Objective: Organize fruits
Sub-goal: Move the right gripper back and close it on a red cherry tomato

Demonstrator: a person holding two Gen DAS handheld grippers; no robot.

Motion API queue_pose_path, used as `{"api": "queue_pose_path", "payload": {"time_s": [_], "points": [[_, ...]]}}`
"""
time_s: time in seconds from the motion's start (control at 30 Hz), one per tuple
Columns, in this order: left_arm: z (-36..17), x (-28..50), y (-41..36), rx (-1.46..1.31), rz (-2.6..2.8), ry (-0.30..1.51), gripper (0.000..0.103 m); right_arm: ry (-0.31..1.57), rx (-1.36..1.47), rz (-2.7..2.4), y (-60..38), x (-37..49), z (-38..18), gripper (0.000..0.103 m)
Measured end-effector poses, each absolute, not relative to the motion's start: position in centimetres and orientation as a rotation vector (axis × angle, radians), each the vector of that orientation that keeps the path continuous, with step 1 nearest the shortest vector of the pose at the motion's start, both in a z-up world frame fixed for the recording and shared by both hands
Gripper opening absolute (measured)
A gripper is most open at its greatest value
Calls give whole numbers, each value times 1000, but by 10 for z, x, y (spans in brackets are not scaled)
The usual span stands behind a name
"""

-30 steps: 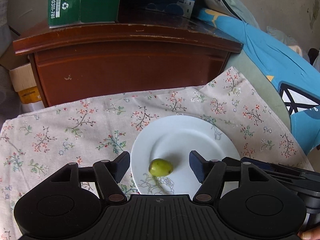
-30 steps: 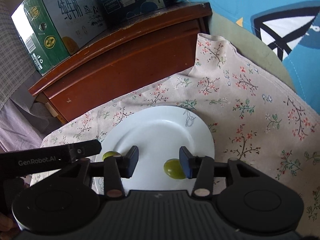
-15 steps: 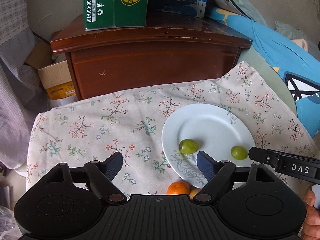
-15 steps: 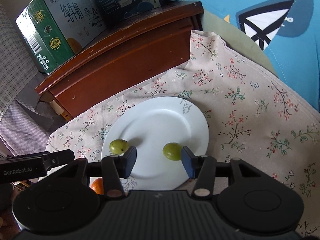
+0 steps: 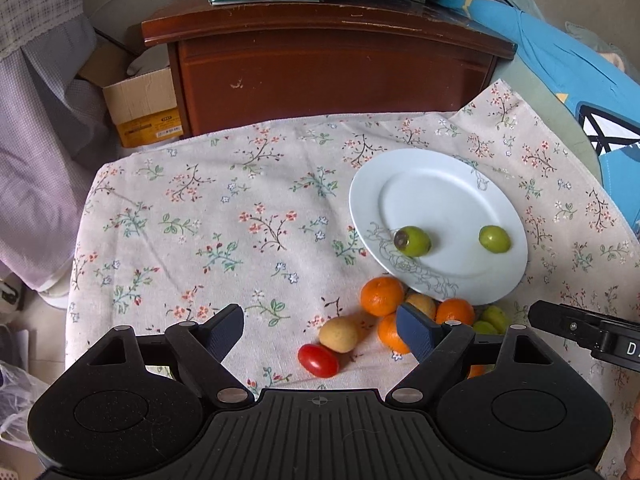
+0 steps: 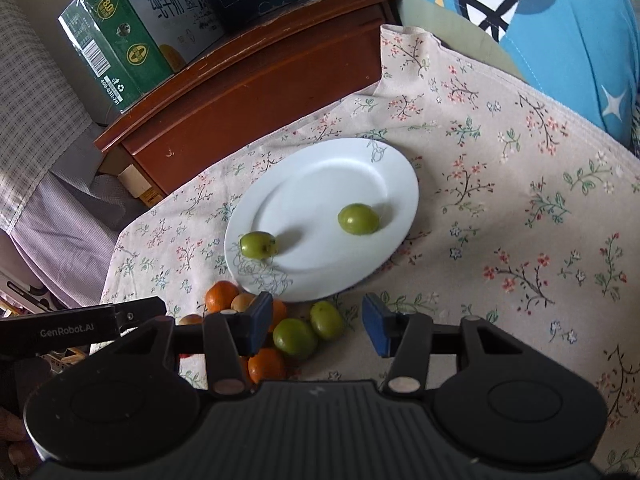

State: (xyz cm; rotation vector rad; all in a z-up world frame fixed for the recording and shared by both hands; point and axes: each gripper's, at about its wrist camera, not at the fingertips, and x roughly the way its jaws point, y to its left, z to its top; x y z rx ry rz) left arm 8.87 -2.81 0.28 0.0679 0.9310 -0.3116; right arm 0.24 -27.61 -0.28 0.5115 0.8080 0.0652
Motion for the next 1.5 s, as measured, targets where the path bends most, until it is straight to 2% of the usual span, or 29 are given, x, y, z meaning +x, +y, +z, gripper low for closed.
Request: {"api": "queue_pose_path", "payload": {"time_s": [0.37,0.83,0.93,1.27,1.43,1.5], "points": [[-21,77,-18,127,-328,959,85,862,453,130,-251,-20,-13,50],[-38,75,-24,206,-379,910,81,928,348,179,-225,-24,-30,50],[-38,75,-26,199,-401,901,77,920,321,178,-222,-23,-32,50],[-46,78,-29,207,-434,912,53,889,259,183,-216,-20,-34,37],[-49,77,-31,208,-441,914,51,876,226,192,-211,-19,-34,33],[-49,76,-31,209,-455,910,42,873,222,193,-210,-19,-35,28]]}}
